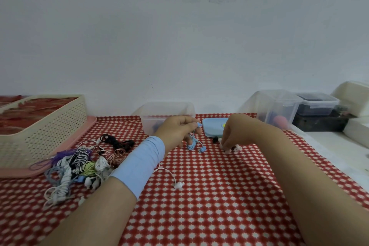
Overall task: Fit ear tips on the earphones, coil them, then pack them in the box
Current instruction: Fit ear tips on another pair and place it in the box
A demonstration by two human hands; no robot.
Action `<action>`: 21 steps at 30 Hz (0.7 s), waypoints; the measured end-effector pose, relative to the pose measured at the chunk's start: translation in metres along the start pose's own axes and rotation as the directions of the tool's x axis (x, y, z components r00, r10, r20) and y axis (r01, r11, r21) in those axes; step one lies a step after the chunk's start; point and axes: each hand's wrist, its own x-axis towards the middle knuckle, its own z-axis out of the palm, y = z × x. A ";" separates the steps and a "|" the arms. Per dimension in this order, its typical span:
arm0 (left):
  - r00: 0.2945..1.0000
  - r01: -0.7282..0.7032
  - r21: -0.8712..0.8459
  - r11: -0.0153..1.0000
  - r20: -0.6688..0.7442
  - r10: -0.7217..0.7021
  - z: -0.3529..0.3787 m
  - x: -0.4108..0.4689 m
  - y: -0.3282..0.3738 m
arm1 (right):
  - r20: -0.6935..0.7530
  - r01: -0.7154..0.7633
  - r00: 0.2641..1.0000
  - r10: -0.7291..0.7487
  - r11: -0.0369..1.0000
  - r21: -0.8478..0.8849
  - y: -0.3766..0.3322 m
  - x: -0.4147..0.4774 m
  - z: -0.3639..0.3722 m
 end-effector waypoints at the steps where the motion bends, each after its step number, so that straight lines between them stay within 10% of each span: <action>1: 1.000 0.001 -0.002 1.000 0.002 -0.001 0.000 0.000 -0.001 | -0.009 -0.004 1.000 0.004 1.000 -0.002 -0.001 0.001 0.001; 14: 1.000 -0.009 0.030 1.000 -0.015 0.009 -0.002 0.003 -0.003 | 0.023 0.080 0.997 -0.080 0.997 0.019 -0.007 0.000 0.004; 21: 1.000 -0.010 0.004 1.000 -0.023 0.010 -0.006 0.003 -0.005 | -0.145 0.209 0.977 -0.159 0.859 0.468 -0.017 -0.015 -0.007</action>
